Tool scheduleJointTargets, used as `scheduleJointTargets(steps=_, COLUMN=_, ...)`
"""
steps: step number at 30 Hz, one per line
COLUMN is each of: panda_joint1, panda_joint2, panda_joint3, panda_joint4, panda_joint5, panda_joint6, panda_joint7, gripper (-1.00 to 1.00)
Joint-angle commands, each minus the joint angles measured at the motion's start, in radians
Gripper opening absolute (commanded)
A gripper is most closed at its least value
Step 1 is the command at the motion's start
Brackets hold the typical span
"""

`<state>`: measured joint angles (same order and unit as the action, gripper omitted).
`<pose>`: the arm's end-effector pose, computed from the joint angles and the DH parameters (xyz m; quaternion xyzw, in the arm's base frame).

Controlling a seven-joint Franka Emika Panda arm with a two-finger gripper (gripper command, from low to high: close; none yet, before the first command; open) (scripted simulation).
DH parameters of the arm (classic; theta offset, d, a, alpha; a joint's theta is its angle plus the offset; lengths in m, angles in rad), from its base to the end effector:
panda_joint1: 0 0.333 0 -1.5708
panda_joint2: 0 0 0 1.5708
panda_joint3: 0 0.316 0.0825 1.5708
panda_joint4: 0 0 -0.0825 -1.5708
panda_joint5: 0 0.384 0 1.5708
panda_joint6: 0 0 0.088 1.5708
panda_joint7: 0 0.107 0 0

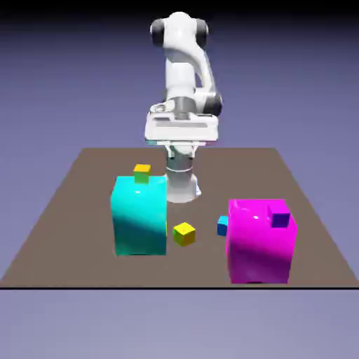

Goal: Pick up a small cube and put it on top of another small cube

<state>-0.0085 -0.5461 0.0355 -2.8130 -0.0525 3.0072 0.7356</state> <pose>0.3908 0.0144 0.4430 -0.8823 0.3009 -0.3435 0.1138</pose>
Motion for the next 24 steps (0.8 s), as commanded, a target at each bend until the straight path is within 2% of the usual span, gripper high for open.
scheduleJointTargets(steps=1, panda_joint1=-0.017, panda_joint2=0.02, panda_joint3=0.029, panda_joint4=-0.002, panda_joint5=-0.044, panda_joint6=-0.025, panda_joint7=-0.005, gripper=0.0)
scheduleJointTargets(steps=24, panda_joint1=-0.407, panda_joint2=0.475, panda_joint3=0.706, panda_joint4=-0.06, panda_joint5=-1.044, panda_joint6=-0.592, panda_joint7=-0.108, gripper=0.0)
